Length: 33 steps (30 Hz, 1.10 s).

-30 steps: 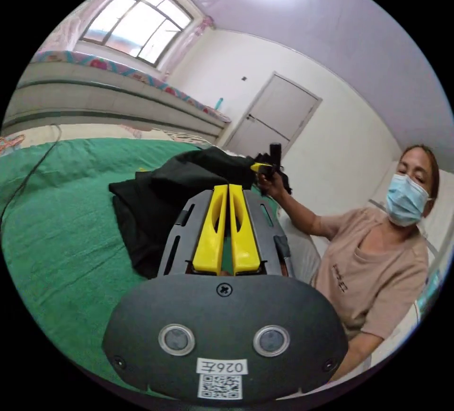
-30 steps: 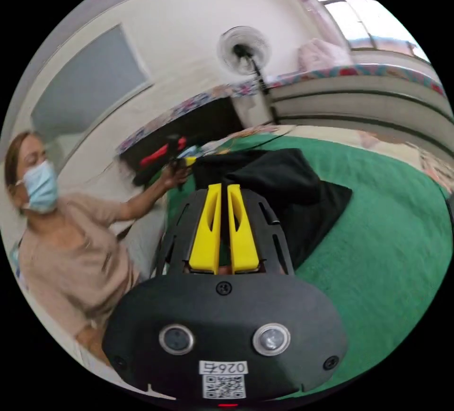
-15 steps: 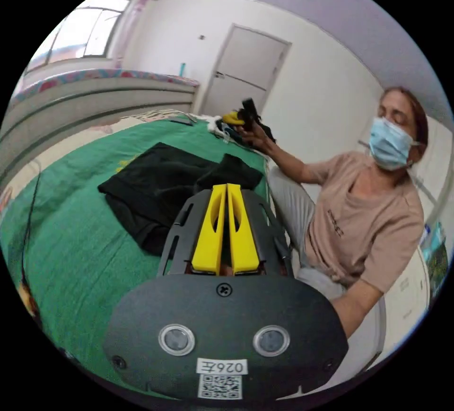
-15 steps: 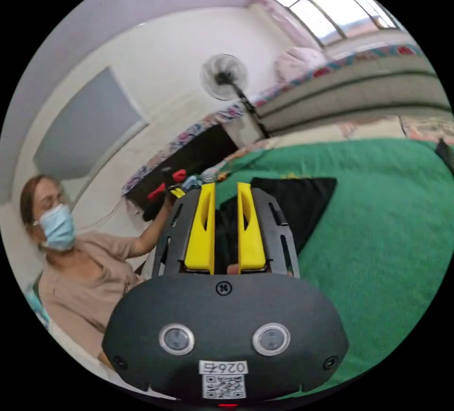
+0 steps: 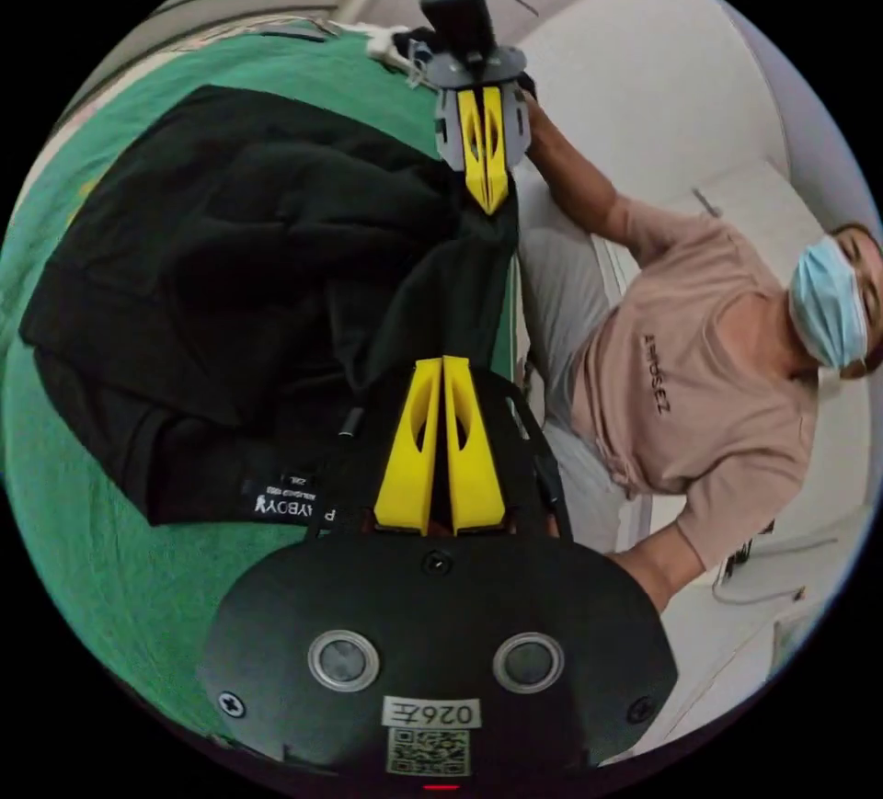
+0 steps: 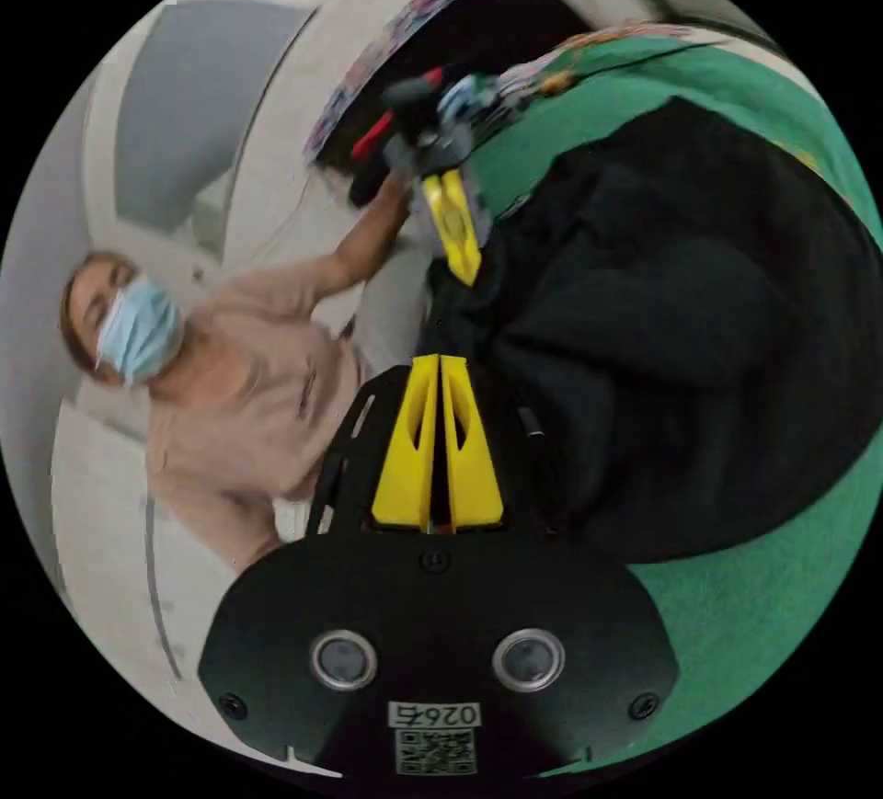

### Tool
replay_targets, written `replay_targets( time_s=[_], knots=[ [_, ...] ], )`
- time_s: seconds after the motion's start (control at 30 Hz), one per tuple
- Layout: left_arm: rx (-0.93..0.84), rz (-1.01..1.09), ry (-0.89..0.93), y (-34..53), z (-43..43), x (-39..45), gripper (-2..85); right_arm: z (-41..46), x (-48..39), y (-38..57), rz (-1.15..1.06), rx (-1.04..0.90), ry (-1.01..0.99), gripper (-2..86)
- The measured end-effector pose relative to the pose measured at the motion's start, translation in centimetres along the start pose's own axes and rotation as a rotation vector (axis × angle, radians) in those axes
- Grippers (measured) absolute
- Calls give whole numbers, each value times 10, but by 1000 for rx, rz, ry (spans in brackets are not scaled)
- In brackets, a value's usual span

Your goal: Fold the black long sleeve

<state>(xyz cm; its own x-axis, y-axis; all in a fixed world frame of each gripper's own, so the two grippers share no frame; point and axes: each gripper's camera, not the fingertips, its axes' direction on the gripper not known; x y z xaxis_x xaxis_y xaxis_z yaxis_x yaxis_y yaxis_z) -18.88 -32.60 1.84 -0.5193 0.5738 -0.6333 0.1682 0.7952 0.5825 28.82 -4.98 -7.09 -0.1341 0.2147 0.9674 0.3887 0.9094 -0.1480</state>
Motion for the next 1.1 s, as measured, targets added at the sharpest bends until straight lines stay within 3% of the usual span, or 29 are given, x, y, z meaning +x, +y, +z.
replay_targets(
  time_s=[0.1,0.2,0.27,0.37,0.47,0.53,0.6,0.63,0.73,0.8,0.83,1.1],
  knots=[
    [33,97,-54,5,-16,5,-7,21,-34,6,-99,-190,183,-7],
    [257,16,-77,28,-57,-15,-7,-4,-46,15,-63,-7,290,-1],
    [430,-131,-80,46,-79,-39,-7,-34,-28,20,158,258,400,26],
    [676,-545,-113,79,-95,-91,-3,-41,3,24,376,501,440,85],
    [751,-699,-198,85,-92,-116,35,-21,15,-3,396,503,554,124],
    [814,-745,-262,72,-88,-130,130,-7,13,-28,366,478,642,132],
    [759,-780,-314,51,-77,-146,177,10,13,-53,331,446,713,149],
    [647,-778,-327,32,-64,-160,187,25,20,-68,335,378,731,163],
    [511,-773,-520,1,-52,-159,182,60,38,-90,374,226,790,164],
    [506,-748,-491,-7,-50,-159,201,64,31,-95,356,190,823,96],
    [499,-736,-469,-8,-50,-159,200,60,29,-98,351,192,771,18],
    [660,-715,-384,21,-57,-144,171,-42,-7,-29,485,570,722,-12]
  ],
)
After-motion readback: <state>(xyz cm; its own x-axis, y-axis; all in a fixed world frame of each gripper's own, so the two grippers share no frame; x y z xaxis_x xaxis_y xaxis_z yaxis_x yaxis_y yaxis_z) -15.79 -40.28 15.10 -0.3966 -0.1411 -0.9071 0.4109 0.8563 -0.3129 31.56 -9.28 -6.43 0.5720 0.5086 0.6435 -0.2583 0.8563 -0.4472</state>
